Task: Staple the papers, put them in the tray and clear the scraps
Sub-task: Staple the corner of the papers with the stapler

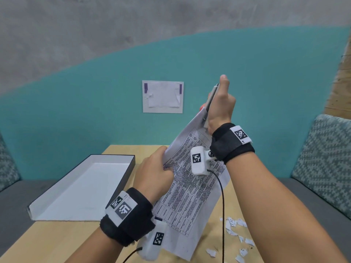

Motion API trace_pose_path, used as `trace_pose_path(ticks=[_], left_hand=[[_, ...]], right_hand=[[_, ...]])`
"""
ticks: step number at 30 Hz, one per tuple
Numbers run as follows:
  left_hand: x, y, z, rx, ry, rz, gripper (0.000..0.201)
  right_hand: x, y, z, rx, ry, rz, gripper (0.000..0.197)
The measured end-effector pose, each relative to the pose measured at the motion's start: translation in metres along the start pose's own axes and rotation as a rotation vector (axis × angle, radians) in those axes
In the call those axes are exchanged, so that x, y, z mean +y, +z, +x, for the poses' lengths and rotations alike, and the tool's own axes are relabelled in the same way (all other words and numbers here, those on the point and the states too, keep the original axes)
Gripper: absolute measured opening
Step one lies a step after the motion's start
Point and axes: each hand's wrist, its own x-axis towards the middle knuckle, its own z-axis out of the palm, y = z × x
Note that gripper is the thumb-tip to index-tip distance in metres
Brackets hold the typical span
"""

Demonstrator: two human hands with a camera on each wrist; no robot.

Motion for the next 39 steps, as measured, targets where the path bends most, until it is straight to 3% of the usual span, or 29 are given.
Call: trace_pose_path(ticks=[11, 18, 25, 29, 35, 39], left_hand=[[0.001, 0.004, 0.000, 0.004, 0.030, 0.026, 0.038], [-0.014, -0.002, 0.011, -0.009, -0.044, 0.032, 0.026], [-0.034, -0.015, 0.022, -0.007, -0.132, 0.068, 0.019], [-0.049, -0.022, 0.021, -0.059, -0.224, 0.023, 0.027], [-0.058, -0.025, 0.023, -0.088, -0.273, -0.119, 0.033], [-0.065, -0.030, 0.022, -0.080, -0.282, -0.128, 0.028]], right_hand=[[0.004, -0.010, 0.005, 0.014, 0.070, 0.068, 0.043], [0.004, -0.017, 0.013, -0.220, 0.259, 0.010, 0.057], [-0.013, -0.025, 0.019, -0.207, 0.373, -0.021, 0.059], [-0.019, -0.035, 0.028, -0.184, 0.377, -0.015, 0.054], [0.021, -0.046, 0.029, -0.175, 0.487, -0.046, 0.052], [0.068, -0.064, 0.030, -0.140, 0.580, -0.133, 0.033]])
